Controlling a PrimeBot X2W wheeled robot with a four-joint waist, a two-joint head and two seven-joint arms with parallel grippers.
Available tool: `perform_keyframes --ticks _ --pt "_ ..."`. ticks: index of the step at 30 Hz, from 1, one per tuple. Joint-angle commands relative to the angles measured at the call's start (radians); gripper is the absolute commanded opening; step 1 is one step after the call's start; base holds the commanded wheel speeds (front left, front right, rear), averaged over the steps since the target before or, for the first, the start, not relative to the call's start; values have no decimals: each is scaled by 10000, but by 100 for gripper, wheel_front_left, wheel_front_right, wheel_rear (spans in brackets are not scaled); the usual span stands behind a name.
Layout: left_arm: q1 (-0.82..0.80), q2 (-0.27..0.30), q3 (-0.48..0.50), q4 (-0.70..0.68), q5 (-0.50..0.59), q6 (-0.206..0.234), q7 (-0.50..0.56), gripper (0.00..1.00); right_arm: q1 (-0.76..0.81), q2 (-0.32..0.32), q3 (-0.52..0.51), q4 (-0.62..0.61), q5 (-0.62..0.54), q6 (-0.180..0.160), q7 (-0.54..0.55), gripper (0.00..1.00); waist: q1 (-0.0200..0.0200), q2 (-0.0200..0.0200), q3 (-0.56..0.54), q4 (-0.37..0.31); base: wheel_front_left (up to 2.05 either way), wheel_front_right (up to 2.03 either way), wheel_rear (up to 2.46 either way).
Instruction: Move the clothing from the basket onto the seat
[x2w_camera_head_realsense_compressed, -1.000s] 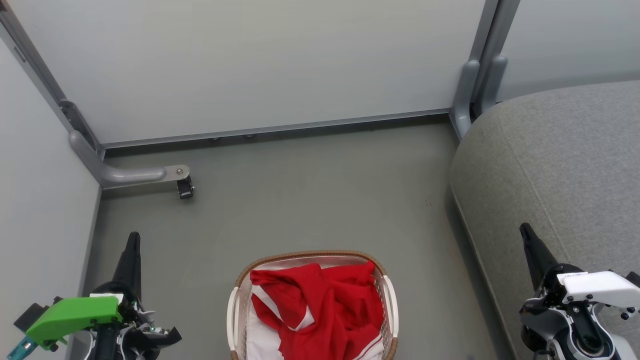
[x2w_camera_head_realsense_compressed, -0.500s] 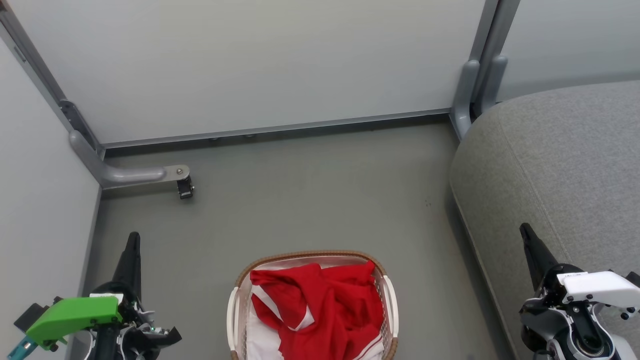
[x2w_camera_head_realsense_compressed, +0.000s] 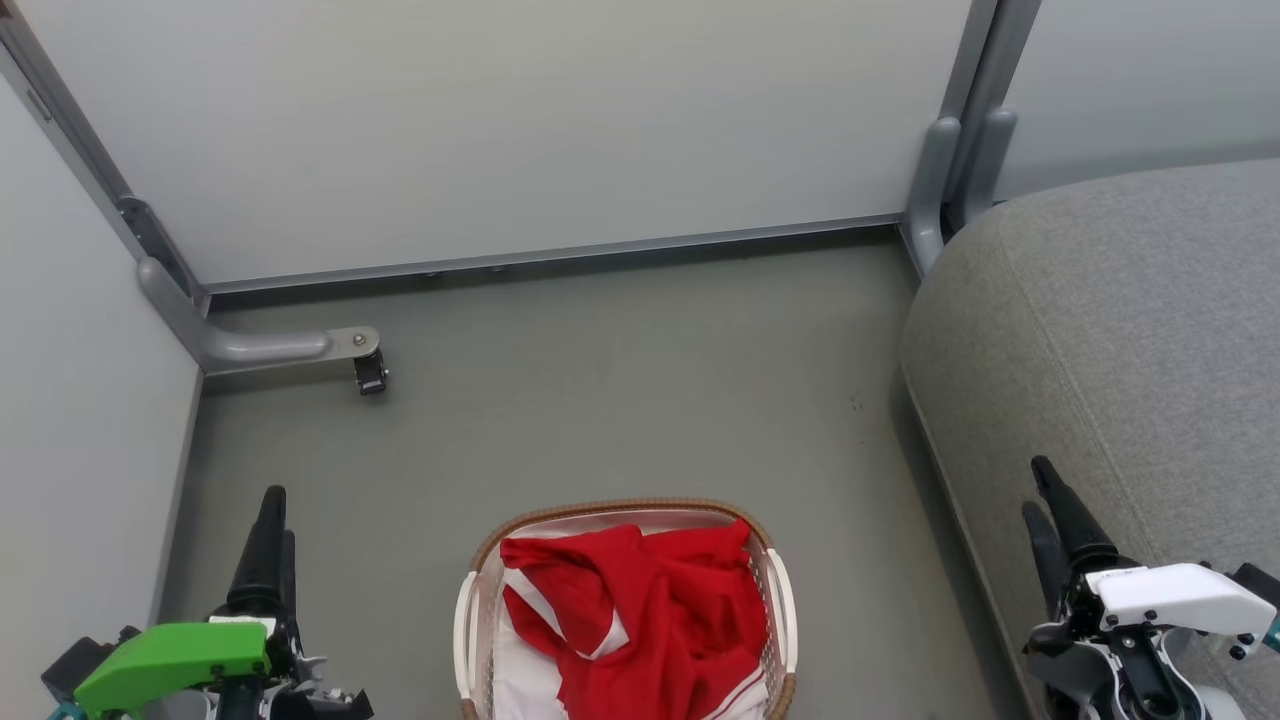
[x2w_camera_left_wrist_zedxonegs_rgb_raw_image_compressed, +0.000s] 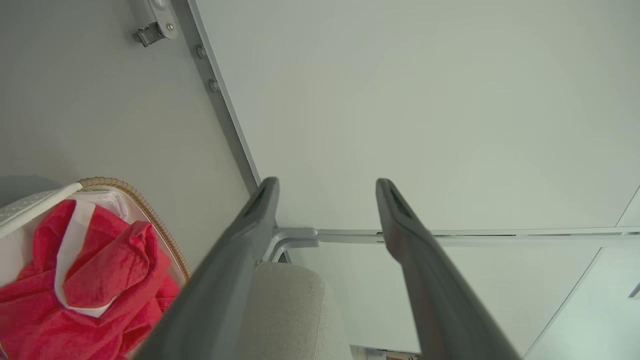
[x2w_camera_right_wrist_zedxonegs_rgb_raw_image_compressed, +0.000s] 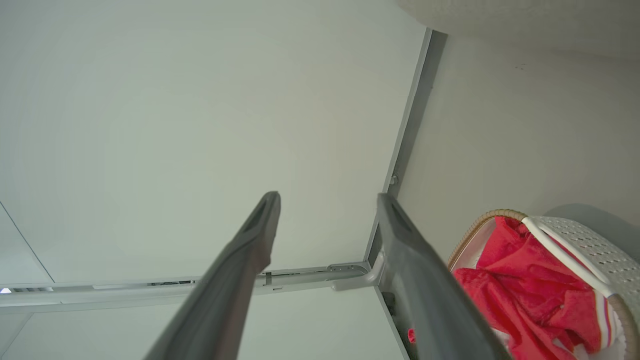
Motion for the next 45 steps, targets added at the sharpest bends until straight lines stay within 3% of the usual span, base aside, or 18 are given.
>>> perform_keyframes --ticks 1,10,21,45 --pt "-223 86 65 -128 533 -18 -108 100 -281 -160 74 -109 -334 2 -137 100 0 0 11 -1 0 0 0" --pt "-163 41 85 -154 3073 11 -553 100 -405 -182 91 -162 -2404 2 -586 100 0 0 79 -7 0 0 0" --pt "-12 175 -397 -193 5451 399 -997 100 -404 -298 544 -208 -4374 2 -1029 100 0 0 146 13 0 0 0" --pt "293 665 -1521 -134 8795 1367 -1825 100 -385 -617 1255 -183 -7994 3 -1858 100 0 0 138 82 0 0 0"
